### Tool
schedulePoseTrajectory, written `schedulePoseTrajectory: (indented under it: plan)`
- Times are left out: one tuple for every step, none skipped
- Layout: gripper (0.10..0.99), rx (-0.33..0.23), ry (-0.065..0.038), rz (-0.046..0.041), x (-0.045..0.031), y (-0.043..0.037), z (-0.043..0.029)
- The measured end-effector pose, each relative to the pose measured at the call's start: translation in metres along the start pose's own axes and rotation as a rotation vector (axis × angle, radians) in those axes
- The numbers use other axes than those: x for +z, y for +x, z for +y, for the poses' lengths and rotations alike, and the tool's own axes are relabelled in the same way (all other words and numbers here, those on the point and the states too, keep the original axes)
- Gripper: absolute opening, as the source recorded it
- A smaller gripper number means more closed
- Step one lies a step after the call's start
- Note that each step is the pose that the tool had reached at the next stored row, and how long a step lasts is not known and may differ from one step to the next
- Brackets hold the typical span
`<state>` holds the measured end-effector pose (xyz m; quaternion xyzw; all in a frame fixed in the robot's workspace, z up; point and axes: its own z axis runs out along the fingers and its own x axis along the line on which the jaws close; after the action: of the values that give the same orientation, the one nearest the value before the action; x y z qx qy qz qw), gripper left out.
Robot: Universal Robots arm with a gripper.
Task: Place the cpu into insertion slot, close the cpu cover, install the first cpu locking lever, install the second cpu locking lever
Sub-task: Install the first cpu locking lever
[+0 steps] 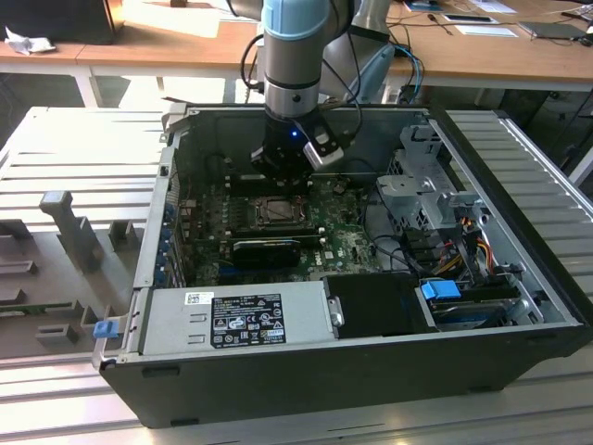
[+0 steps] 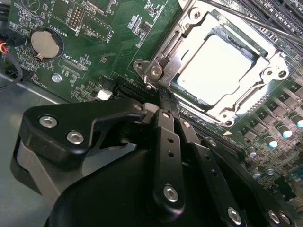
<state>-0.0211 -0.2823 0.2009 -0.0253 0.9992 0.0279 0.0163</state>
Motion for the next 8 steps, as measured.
schedulePoseTrajectory:
  plan:
    - [0.106, 0.0, -0.006, -0.0004, 0.0003, 0.0, 0.0]
    - [0.106, 0.0, -0.012, -0.0009, 0.0003, 0.0, 0.0]
    - [0.106, 0.001, -0.018, -0.0011, 0.0003, 0.0, 0.0001]
    - [0.106, 0.001, -0.019, -0.0013, 0.0003, -0.0001, 0.0002]
    - [0.106, 0.001, -0.019, -0.0014, 0.0, -0.0001, 0.0002]
    - [0.106, 0.001, -0.02, -0.0019, -0.0009, -0.0002, 0.0003]
    - [0.106, 0.001, -0.02, -0.0018, -0.0026, -0.0003, 0.0004]
    - [0.106, 0.001, -0.019, -0.0012, -0.007, -0.0003, 0.0005]
